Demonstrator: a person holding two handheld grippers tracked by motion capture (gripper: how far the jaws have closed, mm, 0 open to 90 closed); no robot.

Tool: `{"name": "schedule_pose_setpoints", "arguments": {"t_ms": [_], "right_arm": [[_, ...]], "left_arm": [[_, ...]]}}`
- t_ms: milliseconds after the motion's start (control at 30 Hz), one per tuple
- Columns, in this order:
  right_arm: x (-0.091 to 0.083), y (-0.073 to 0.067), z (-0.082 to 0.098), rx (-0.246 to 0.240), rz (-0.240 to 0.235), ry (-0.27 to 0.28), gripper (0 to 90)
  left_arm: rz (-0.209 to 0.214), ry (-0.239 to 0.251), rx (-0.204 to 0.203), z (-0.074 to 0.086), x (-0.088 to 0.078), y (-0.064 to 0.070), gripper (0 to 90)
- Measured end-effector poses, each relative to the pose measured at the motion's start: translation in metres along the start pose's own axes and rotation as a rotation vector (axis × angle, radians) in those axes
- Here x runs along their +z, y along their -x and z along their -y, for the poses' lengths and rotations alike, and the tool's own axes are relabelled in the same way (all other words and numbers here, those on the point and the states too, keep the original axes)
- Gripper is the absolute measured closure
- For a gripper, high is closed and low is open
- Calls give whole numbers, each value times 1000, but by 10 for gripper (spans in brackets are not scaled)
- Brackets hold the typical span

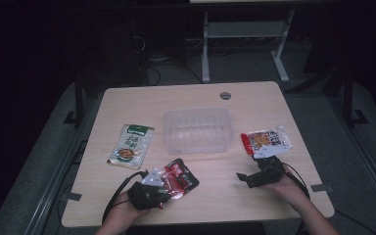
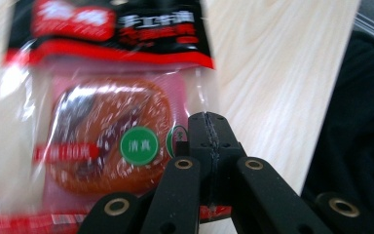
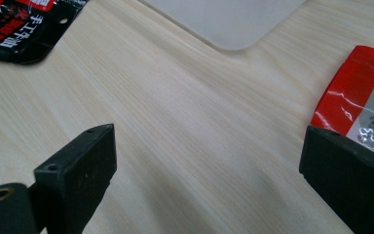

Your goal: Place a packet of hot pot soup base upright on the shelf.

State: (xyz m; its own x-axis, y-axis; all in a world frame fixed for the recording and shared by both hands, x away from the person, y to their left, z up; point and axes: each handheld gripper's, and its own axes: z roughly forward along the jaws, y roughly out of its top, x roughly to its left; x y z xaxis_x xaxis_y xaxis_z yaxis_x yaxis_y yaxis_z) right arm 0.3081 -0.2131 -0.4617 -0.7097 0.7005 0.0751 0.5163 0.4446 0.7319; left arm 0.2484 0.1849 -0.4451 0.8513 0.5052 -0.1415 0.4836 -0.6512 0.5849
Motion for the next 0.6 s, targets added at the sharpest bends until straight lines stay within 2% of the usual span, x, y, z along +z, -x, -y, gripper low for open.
{"name": "schedule_pose_setpoints", "arguments": {"t_ms": [100, 300, 400, 533, 600], "right_arm": [[0, 2, -1, 1, 5, -1, 60], [1, 0, 0, 4, 8, -10, 60], [0, 0, 1, -5, 9, -4, 61], [-2, 1, 1, 0, 8, -4, 60], [-3, 2, 1, 0, 13, 2, 60]], "left_arm": [[-33, 11, -22, 7, -7, -7, 898], [-109, 7, -25, 13, -16, -17, 897], [-130, 4, -36, 15, -20, -21, 898], [-133, 48, -60, 15, -29, -26, 897], [-153, 77, -82, 14, -36, -32, 897]]}}
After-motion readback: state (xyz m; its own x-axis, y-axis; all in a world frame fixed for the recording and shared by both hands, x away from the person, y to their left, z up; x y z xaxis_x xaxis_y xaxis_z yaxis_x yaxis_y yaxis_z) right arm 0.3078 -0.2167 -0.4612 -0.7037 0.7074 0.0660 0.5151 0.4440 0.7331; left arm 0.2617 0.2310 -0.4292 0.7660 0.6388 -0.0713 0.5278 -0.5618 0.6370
